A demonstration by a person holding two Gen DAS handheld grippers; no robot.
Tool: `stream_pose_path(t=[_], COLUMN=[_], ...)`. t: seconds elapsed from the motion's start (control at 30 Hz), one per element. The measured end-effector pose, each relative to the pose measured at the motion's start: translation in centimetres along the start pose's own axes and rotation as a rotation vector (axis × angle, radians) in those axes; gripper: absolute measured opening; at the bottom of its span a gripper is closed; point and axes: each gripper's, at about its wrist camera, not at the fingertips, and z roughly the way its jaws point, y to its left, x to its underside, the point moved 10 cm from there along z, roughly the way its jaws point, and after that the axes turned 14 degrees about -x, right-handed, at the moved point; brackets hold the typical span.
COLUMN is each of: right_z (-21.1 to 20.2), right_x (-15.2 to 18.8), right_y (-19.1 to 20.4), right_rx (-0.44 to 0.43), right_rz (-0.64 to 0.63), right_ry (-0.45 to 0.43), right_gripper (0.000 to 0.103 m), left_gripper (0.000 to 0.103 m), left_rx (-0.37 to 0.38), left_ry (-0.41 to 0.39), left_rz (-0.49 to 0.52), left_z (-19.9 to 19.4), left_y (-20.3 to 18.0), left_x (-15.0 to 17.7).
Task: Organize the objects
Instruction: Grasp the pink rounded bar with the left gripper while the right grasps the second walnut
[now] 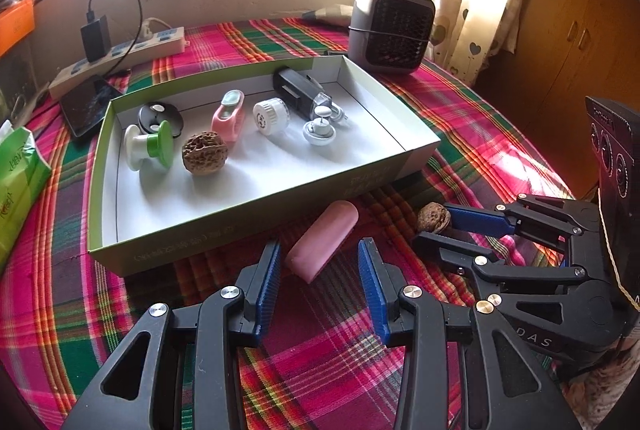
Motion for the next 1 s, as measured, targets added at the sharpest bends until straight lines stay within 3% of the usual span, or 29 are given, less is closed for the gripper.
stream_pose_path(t=[0.23,0.9,1.0], right_z=[-0.4,-0.6,-0.6], right_x=[0.2,0.2,0.2], right_y=[-0.7,-1.0,-1.0], right_rx=[0.008,-0.01,-0.013], right_rz=[0.011,0.021,0.022], right_ry=[-0.005,-0.016,-0.017], right_gripper=[0.033,0.033,0.033], left_gripper=[0.037,0.037,0.031], left_rx=[0.027,-0.058,-0.072], left_ry=[0.014,0.039,0.037], left_rz=[0.032,-0.011,-0.015], left_z=[-0.2,1.5,1.6], left_y=[-1.7,-1.3,-1.1], left_x=[0.3,-0.3,-0.4])
